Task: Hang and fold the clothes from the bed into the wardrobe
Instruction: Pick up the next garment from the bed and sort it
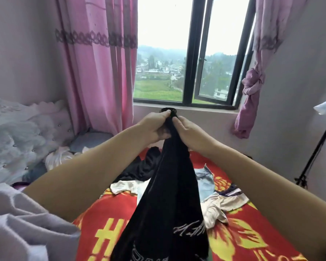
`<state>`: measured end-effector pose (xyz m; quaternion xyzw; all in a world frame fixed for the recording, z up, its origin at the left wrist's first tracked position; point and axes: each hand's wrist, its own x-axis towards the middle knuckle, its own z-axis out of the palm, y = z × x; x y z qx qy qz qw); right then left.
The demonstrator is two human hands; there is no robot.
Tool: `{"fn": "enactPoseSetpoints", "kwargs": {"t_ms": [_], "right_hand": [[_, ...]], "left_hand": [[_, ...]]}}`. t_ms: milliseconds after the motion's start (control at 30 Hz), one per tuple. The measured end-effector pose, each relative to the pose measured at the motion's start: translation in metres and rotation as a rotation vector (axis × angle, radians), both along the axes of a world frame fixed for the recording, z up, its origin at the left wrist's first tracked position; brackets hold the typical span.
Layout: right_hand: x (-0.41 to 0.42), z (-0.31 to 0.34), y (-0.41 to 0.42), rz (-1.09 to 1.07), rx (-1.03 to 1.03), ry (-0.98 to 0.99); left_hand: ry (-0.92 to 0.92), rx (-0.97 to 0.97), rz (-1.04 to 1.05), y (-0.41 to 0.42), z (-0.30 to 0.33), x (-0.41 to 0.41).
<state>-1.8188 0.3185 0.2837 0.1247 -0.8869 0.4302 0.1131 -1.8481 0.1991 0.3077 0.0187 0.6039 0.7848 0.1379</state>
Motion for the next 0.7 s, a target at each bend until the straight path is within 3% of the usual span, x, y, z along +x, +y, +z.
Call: {"fn": "enactPoseSetpoints", "kwargs": {"t_ms": [67, 133, 200, 267, 300, 333, 400, 467, 567, 700], "right_hand": [[0.004, 0.001, 0.003, 0.092, -0.018, -0.089], [0.007, 0.0, 0.012, 0.17, 0.01, -0.061], [0.009, -0.001, 0.019, 0.178, 0.009, -0.028], [0.012, 0.0, 0.02, 0.222, -0.028, -0.024], [0.013, 0.001, 0.018, 0.252, -0.037, -0.013], [0.014, 0.003, 0.017, 0.288, -0.032, -0.008], [0.014, 0.004, 0.015, 0.332, -0.006, -0.013], [0.011, -0.002, 0.019, 0.338, -0.046, -0.047], [0.003, -0.024, 0.033, 0.347, -0.067, -0.25], [-0.008, -0.081, 0.06, 0.389, 0.351, -0.547]], "left_hand": [[0.017, 0.009, -0.022, -0.002, 0.003, 0.006], [0.15, -0.136, -0.05, -0.007, 0.005, 0.012], [0.594, -0.554, -0.025, -0.019, -0.001, 0.011], [1.145, -1.129, 0.012, -0.035, -0.005, 0.009], [1.279, -1.296, -0.06, -0.039, -0.006, 0.008], [1.28, -1.35, -0.159, -0.043, -0.005, 0.009], [1.102, -1.231, -0.292, -0.044, -0.001, 0.009], [0.991, -1.214, -0.306, -0.044, 0.006, 0.008], [0.942, -1.311, -0.31, -0.041, 0.014, 0.009], [0.903, -1.334, -0.313, -0.037, 0.024, 0.01]]}}
